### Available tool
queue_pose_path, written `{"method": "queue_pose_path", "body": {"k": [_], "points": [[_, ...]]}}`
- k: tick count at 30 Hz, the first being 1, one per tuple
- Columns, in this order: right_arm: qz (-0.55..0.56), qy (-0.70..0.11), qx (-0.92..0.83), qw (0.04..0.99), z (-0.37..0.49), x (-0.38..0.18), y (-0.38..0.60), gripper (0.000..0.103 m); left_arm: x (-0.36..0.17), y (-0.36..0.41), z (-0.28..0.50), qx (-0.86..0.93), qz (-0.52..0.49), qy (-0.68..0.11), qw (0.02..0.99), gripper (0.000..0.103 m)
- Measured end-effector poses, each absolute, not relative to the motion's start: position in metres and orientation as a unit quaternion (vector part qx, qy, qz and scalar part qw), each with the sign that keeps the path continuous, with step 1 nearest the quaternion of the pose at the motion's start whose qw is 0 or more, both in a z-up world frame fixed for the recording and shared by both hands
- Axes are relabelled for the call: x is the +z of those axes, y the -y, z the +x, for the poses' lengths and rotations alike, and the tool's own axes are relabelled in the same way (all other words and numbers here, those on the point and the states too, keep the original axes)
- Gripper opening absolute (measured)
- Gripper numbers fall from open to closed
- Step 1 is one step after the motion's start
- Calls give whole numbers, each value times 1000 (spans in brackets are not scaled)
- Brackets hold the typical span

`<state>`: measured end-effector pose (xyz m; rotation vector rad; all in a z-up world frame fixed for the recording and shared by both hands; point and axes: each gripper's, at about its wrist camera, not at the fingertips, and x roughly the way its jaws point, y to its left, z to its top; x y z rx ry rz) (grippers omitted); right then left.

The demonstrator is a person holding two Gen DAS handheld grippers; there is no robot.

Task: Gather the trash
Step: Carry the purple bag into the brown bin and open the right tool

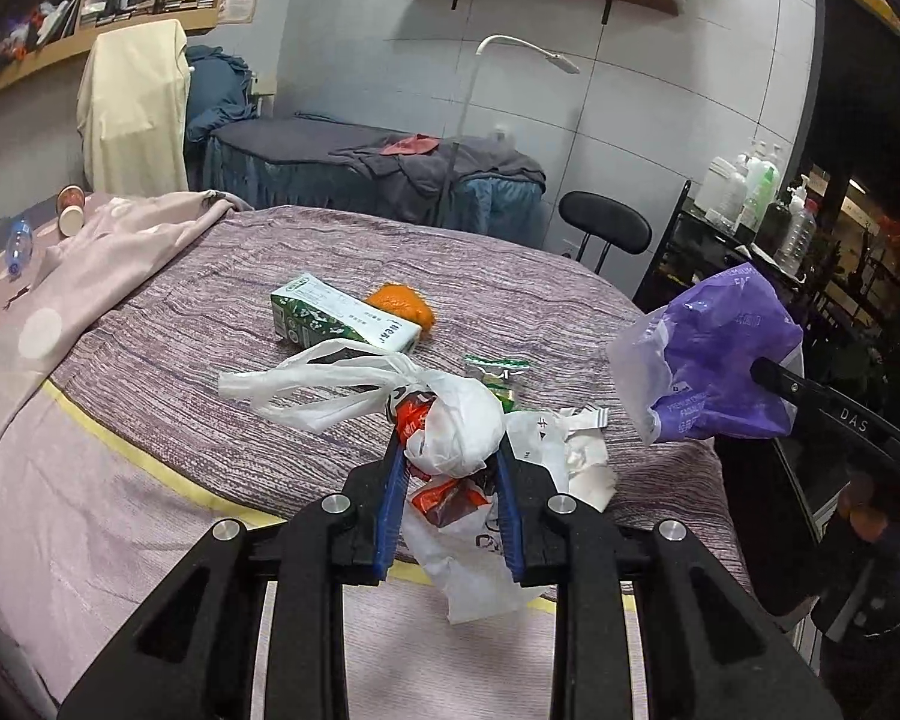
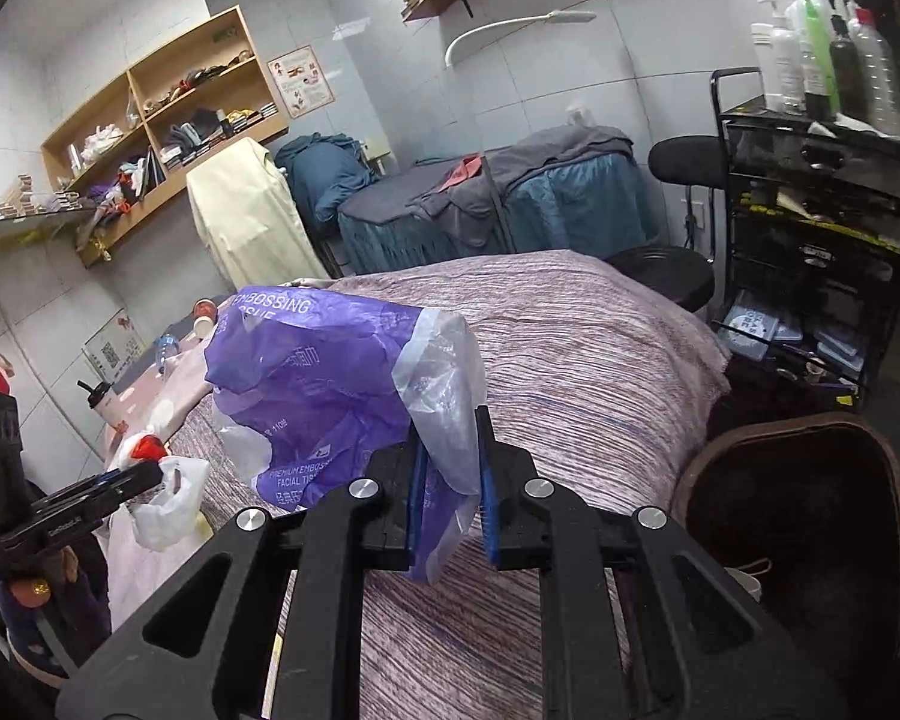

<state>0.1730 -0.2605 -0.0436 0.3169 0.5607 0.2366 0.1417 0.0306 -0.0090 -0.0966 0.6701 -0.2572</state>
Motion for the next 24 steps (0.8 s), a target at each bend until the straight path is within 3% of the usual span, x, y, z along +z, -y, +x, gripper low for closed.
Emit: {"method": "queue_pose_path", "body": {"k": [16, 24], "points": [[196, -264, -4, 944, 100, -62, 362, 16, -7, 25, 101, -194, -29, -317, 928, 26], [186, -301, -100, 930, 78, -103, 409, 16, -11, 69, 89, -239, -4, -319, 917, 26]]}}
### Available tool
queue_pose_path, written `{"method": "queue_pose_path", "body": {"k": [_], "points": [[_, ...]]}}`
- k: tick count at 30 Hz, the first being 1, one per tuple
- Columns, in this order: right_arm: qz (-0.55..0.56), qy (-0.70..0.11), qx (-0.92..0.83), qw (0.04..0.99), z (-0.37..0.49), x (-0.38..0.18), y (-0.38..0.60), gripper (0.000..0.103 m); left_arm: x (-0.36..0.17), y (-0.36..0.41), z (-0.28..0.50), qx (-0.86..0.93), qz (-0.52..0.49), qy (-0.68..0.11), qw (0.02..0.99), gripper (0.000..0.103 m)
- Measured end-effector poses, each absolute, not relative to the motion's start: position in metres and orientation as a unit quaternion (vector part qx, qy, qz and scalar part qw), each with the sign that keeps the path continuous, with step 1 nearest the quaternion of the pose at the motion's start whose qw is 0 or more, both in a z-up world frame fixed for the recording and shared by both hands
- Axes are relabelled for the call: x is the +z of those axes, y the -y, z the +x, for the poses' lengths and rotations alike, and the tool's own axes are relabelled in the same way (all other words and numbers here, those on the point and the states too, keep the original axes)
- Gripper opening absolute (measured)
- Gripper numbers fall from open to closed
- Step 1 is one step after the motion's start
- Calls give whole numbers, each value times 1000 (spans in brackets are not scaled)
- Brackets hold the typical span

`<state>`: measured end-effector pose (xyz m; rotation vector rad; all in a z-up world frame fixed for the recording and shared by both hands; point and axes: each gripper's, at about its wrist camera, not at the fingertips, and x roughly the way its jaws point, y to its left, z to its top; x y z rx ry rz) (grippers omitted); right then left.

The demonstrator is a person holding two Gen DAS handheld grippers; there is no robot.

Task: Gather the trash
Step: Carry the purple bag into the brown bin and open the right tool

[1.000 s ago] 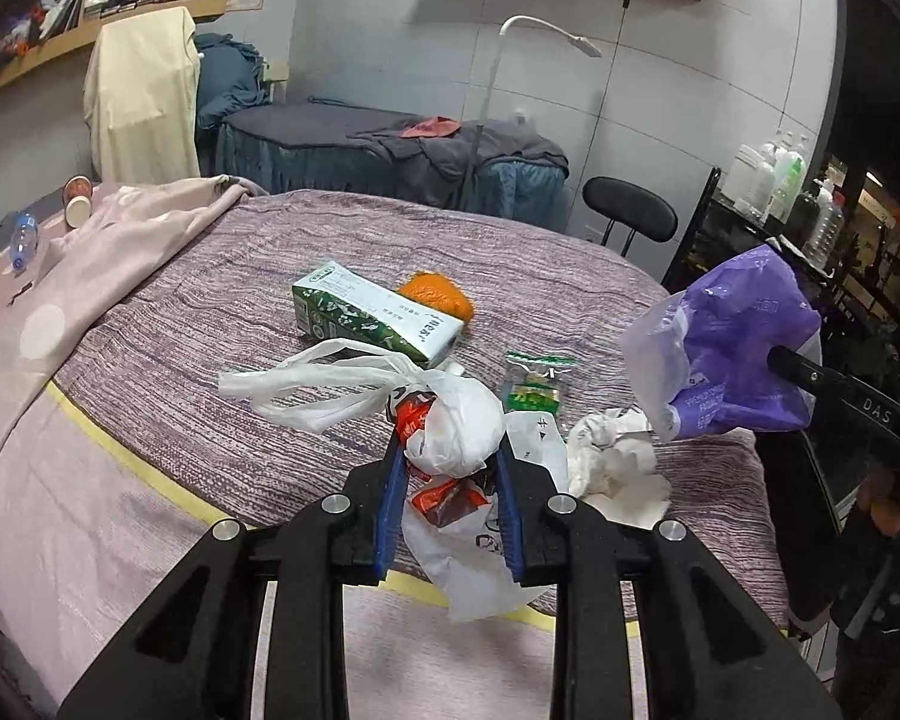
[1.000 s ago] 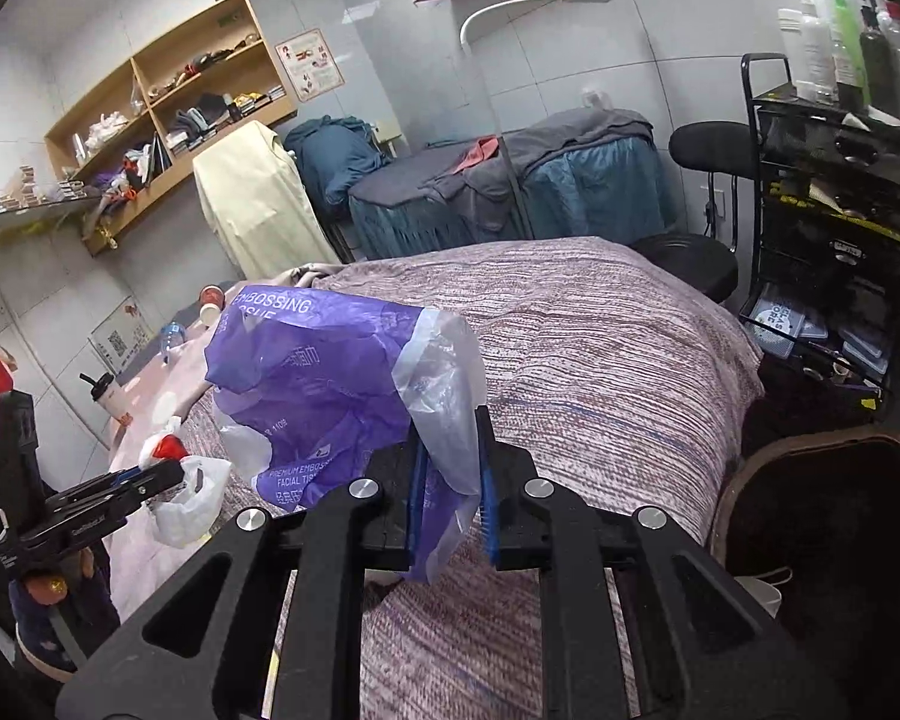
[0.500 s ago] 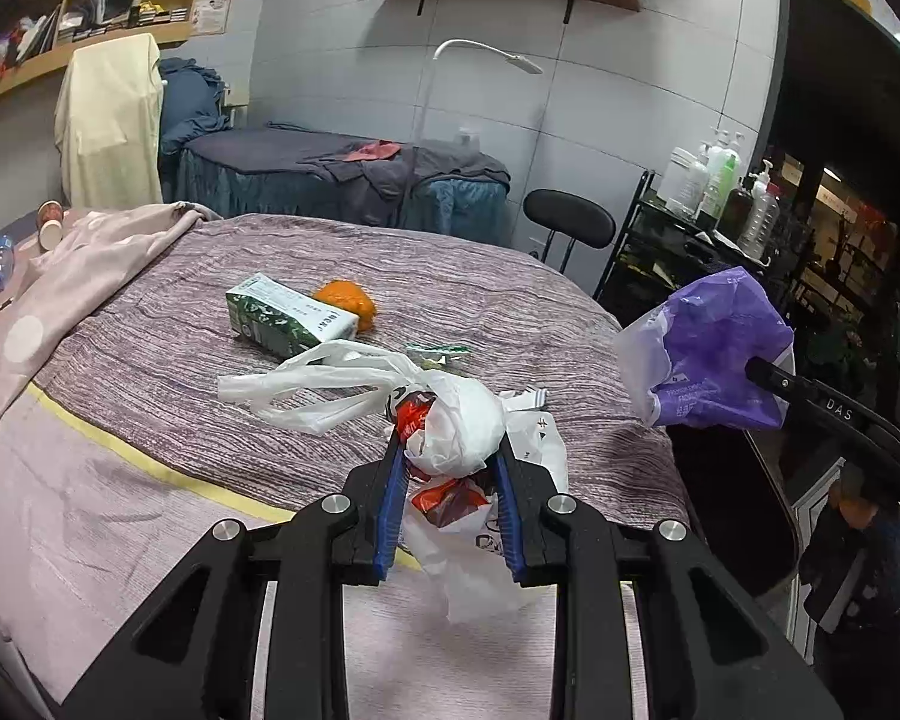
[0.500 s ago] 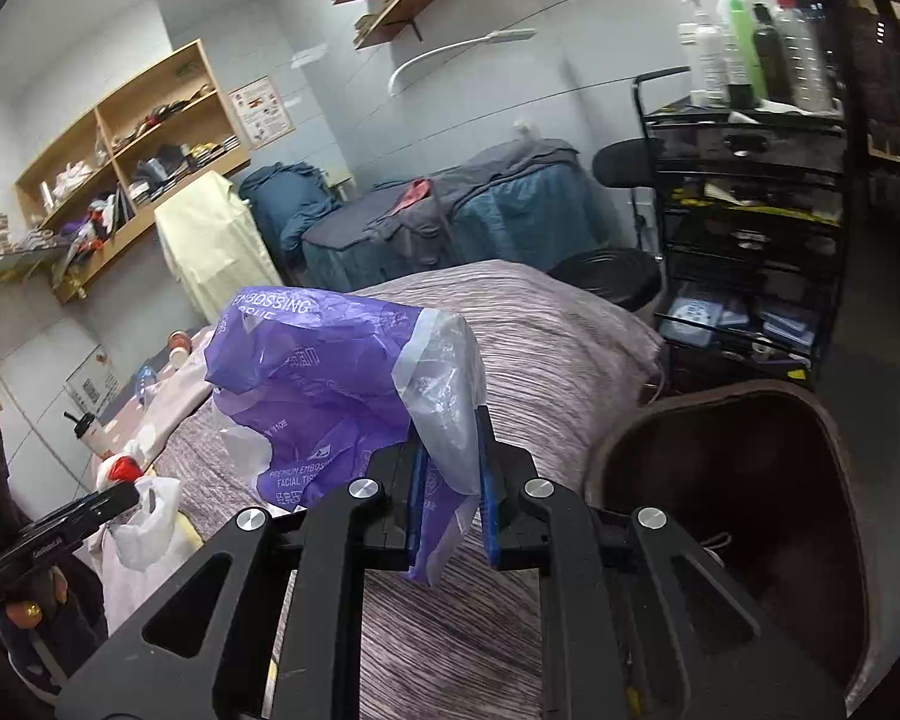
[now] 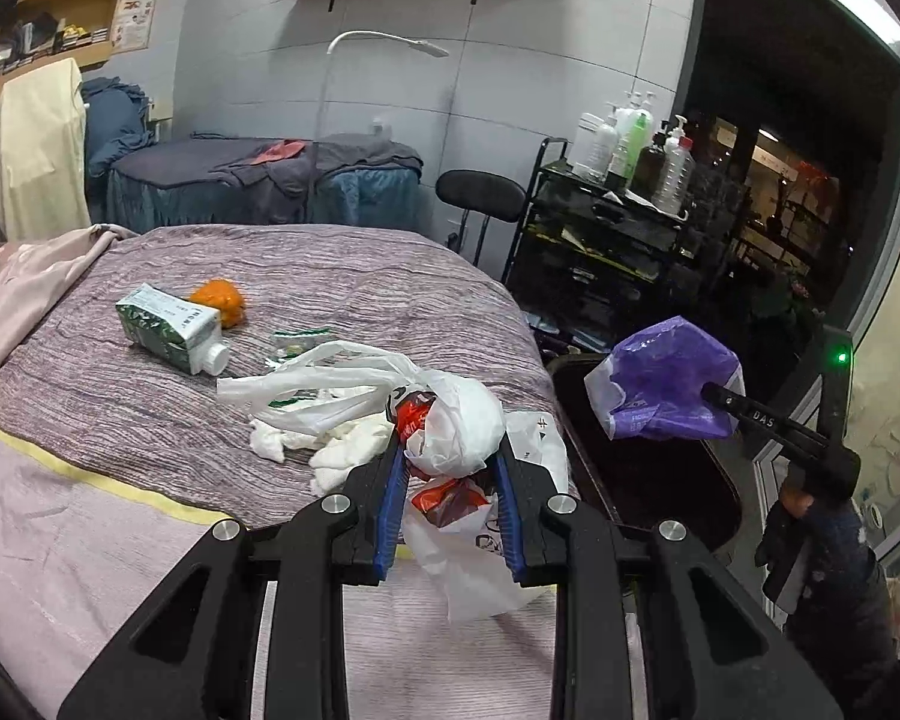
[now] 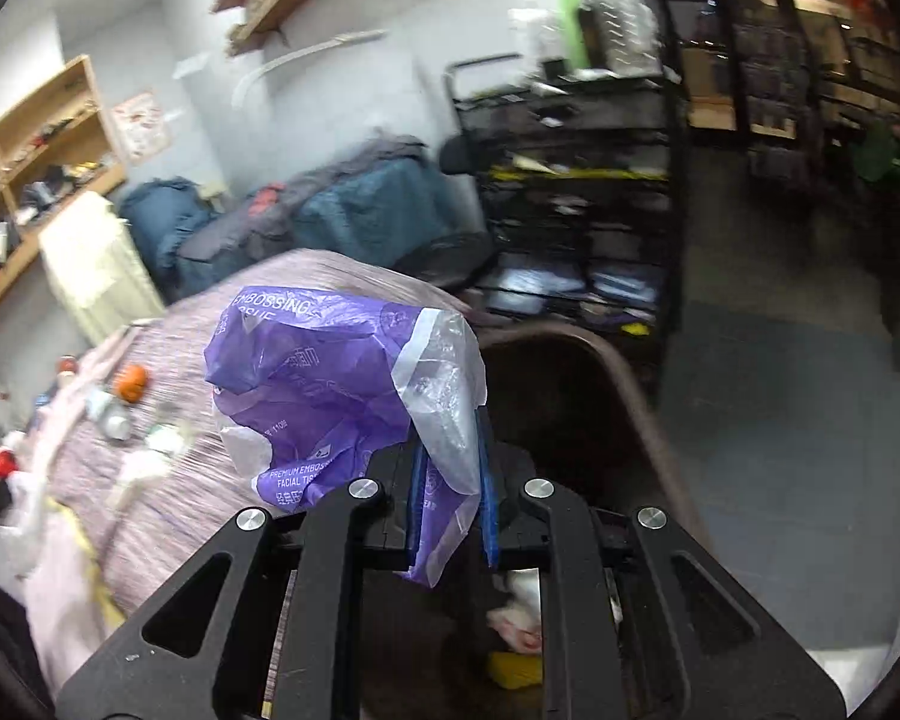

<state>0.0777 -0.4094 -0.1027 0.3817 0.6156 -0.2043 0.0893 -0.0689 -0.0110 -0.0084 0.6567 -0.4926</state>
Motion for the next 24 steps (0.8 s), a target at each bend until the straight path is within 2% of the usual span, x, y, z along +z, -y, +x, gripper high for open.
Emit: {"method": "queue_pose_path", "body": {"k": [16, 19, 20, 21, 24], "points": [[134, -372, -163, 904, 72, -159, 437, 16, -20, 142, 83, -306, 44, -325, 894, 26], [135, -378, -156, 903, 73, -164, 431, 39, -24, 154, 85, -316, 47, -333, 887, 26], [136, -381, -152, 902, 74, -165, 429, 58, -25, 158, 86, -319, 48, -337, 884, 26], [138, -379, -150, 902, 73, -165, 428, 70, -27, 161, 87, -322, 49, -340, 882, 26], [139, -379, -144, 903, 74, -165, 423, 76, -33, 171, 87, -331, 54, -348, 876, 26]]}}
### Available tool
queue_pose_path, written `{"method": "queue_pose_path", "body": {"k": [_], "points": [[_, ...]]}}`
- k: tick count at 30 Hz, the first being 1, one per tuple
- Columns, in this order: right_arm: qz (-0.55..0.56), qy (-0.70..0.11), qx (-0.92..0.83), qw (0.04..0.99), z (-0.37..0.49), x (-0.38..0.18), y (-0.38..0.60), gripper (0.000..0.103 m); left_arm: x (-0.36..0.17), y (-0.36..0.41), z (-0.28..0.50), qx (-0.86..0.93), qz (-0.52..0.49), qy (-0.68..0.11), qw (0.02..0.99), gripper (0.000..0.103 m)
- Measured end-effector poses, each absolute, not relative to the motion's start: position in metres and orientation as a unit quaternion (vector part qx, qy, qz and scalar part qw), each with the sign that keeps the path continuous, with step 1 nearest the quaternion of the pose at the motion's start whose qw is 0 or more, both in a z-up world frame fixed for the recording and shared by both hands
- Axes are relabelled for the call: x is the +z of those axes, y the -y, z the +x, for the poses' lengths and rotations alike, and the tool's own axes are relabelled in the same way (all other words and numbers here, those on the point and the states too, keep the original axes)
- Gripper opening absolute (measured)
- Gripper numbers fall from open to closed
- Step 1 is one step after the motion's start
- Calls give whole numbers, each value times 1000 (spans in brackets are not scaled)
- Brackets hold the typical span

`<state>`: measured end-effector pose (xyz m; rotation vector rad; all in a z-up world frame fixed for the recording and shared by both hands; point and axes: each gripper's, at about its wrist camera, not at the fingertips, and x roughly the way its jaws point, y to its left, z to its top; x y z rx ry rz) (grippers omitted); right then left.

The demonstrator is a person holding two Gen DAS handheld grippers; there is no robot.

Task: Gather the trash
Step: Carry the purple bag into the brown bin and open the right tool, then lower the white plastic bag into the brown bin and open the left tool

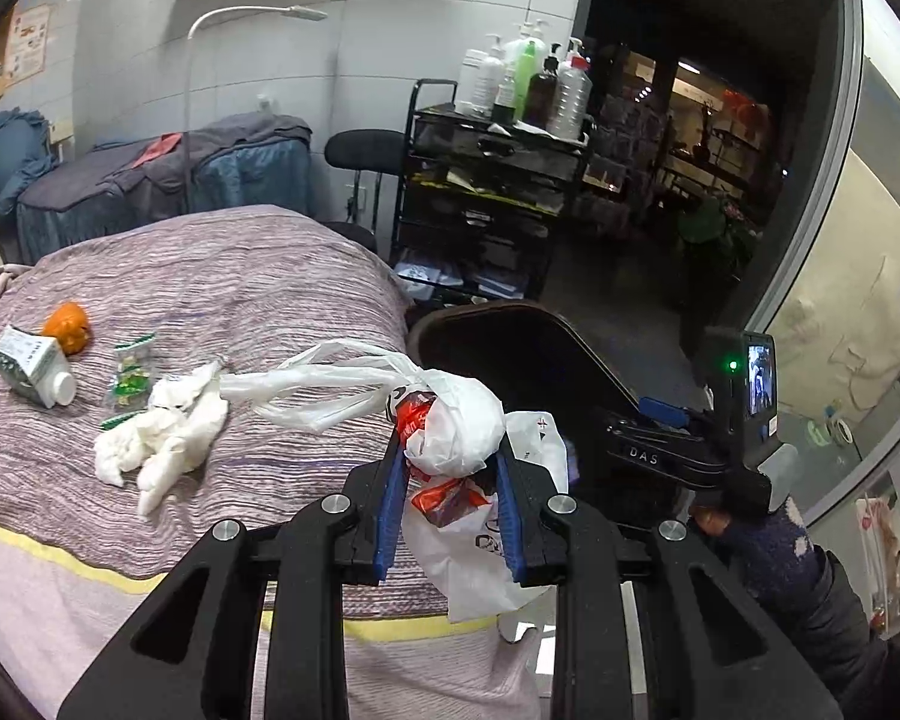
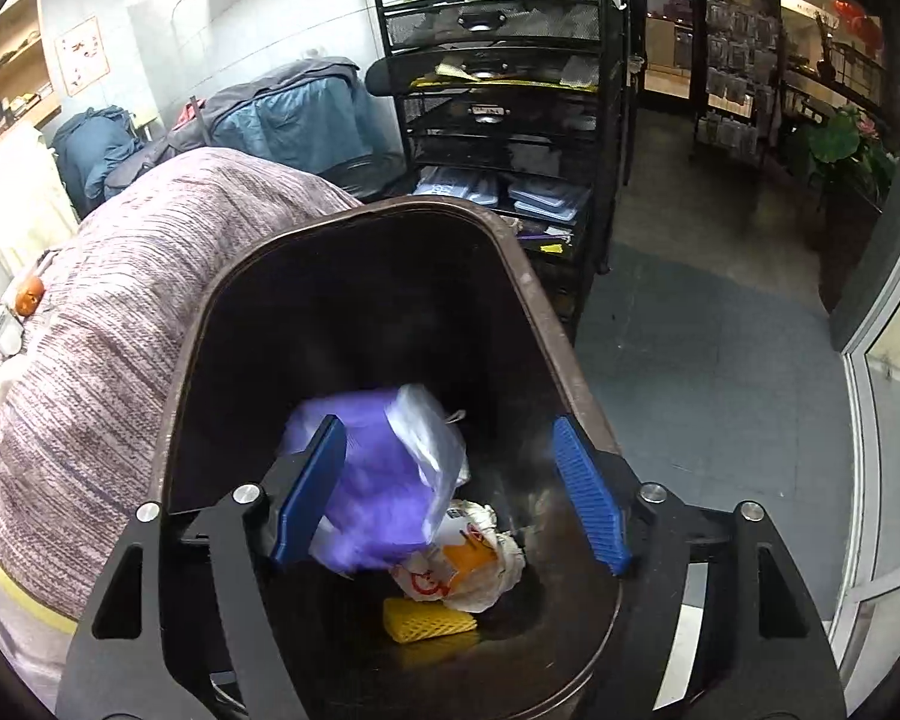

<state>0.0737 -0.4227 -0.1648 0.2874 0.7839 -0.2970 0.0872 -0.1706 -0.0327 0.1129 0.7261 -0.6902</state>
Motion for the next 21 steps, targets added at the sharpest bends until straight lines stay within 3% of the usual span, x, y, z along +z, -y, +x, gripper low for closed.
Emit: {"method": "queue_pose_path", "body": {"k": [3, 21], "points": [[148, -373, -142, 905, 70, -161, 422, 81, -37, 182, 87, -341, 65, -354, 868, 26], [200, -271, -191, 922, 34, -106, 454, 83, -54, 266, 102, -388, 110, -379, 833, 26]]}}
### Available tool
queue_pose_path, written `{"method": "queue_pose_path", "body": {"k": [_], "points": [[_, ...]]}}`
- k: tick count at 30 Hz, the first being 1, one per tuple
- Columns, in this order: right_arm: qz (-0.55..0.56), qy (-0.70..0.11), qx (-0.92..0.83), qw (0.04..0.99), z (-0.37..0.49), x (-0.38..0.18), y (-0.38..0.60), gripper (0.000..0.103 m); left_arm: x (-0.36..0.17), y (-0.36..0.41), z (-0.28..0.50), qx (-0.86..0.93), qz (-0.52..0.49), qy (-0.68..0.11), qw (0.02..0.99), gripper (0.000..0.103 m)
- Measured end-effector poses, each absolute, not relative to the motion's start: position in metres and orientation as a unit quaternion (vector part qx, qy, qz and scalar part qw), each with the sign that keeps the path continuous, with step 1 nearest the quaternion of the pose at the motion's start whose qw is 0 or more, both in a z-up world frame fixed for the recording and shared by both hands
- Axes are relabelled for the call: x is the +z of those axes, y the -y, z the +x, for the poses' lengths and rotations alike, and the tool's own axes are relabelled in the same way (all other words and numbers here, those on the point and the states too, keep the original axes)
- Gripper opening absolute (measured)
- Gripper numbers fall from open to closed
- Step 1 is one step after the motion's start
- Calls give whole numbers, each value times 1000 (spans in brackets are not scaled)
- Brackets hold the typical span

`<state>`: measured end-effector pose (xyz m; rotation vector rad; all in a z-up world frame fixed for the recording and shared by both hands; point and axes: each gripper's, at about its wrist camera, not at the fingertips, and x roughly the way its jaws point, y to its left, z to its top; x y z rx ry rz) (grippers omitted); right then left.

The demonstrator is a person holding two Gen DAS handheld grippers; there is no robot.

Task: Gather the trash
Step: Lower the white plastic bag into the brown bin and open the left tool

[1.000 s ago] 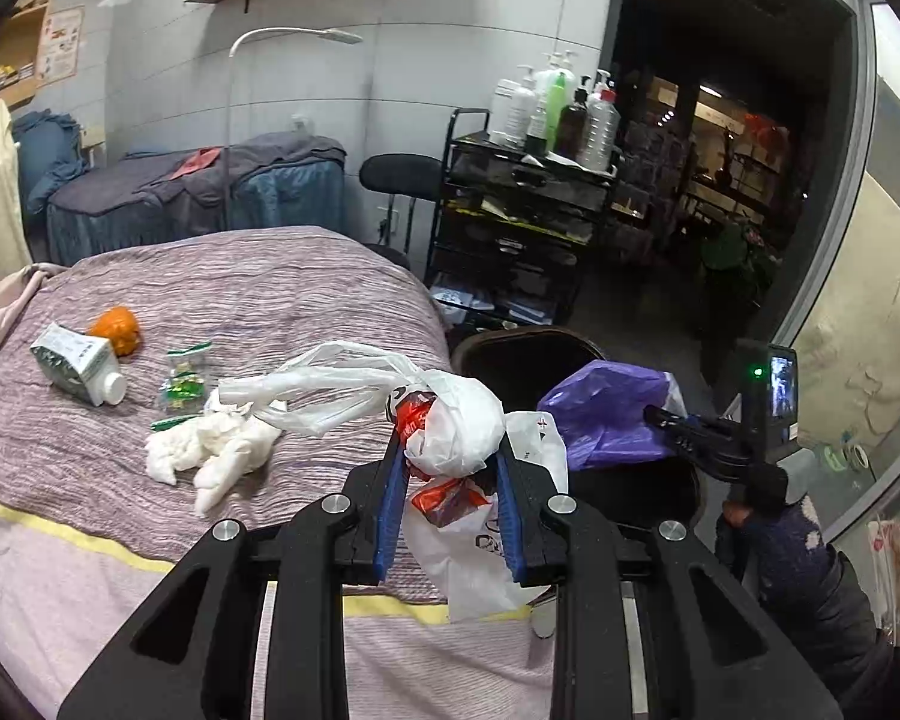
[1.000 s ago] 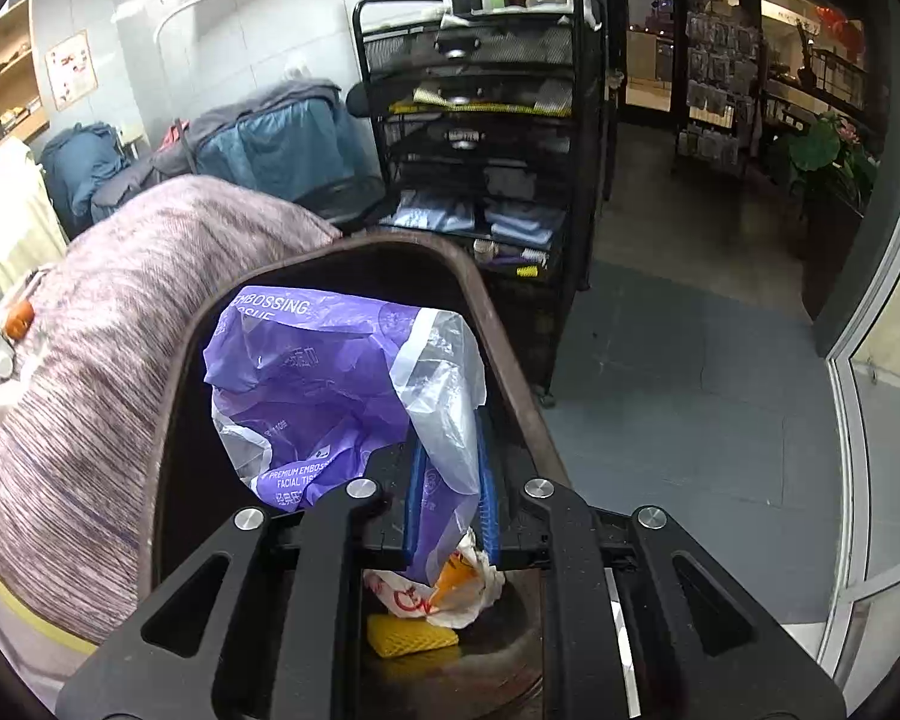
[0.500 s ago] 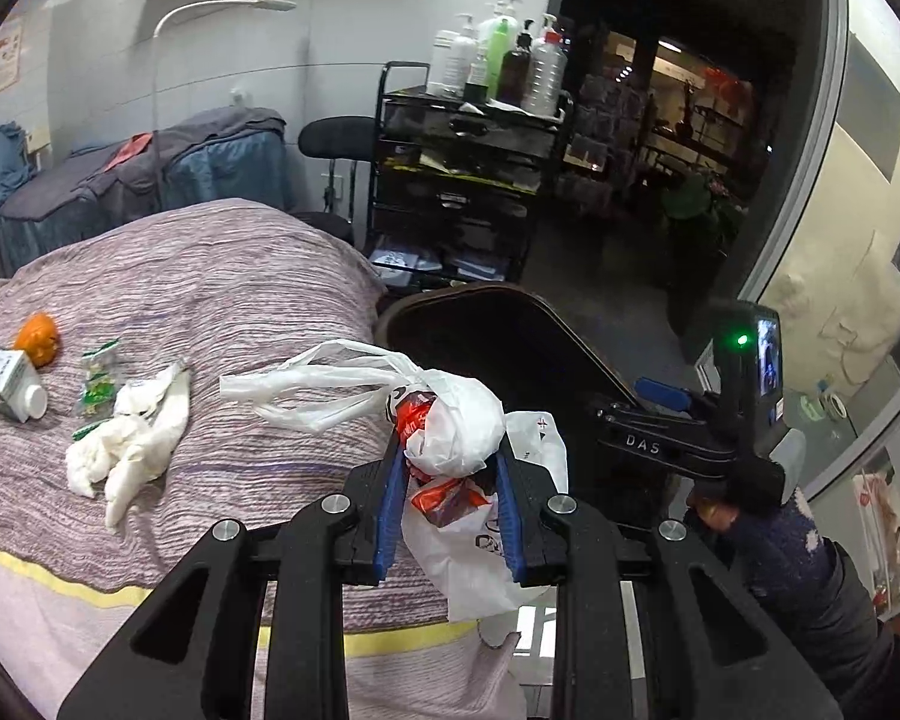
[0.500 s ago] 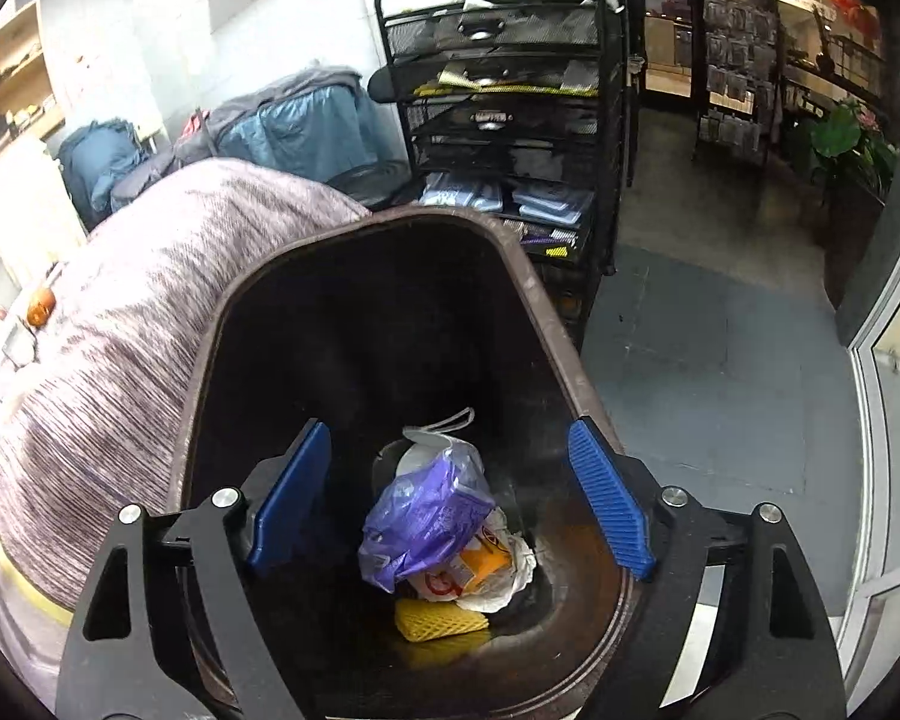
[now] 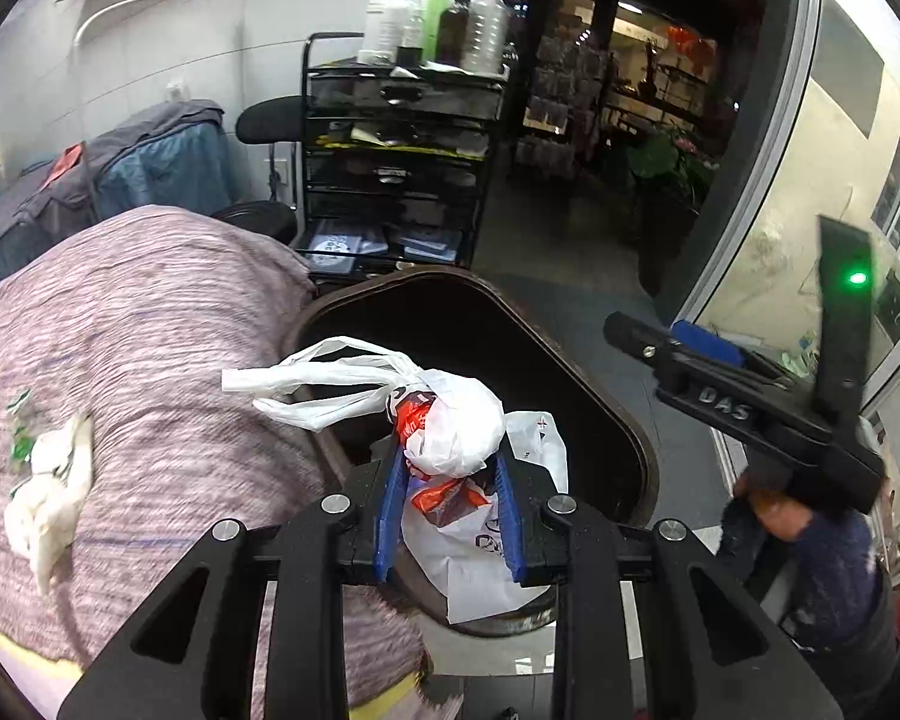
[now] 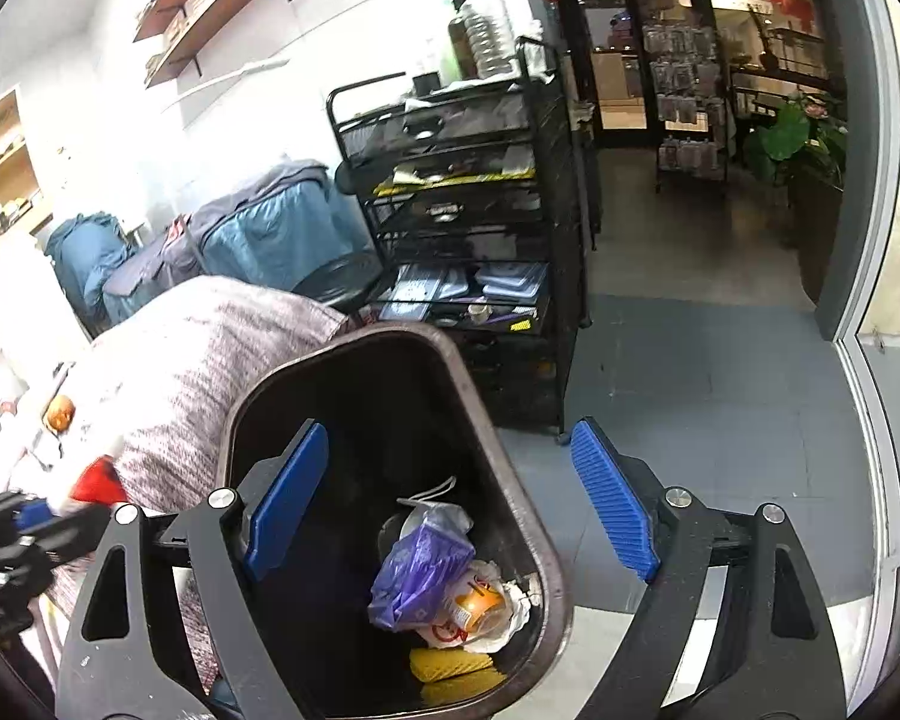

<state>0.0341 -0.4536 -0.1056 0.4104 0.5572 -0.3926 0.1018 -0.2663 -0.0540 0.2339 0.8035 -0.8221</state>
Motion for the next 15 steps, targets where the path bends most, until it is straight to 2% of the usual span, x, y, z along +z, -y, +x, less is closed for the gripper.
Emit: {"method": "queue_pose_path", "body": {"k": [15], "points": [[214, -269, -221, 913, 22, -105, 478, 83, -78, 302, 119, -377, 140, -402, 822, 27]]}}
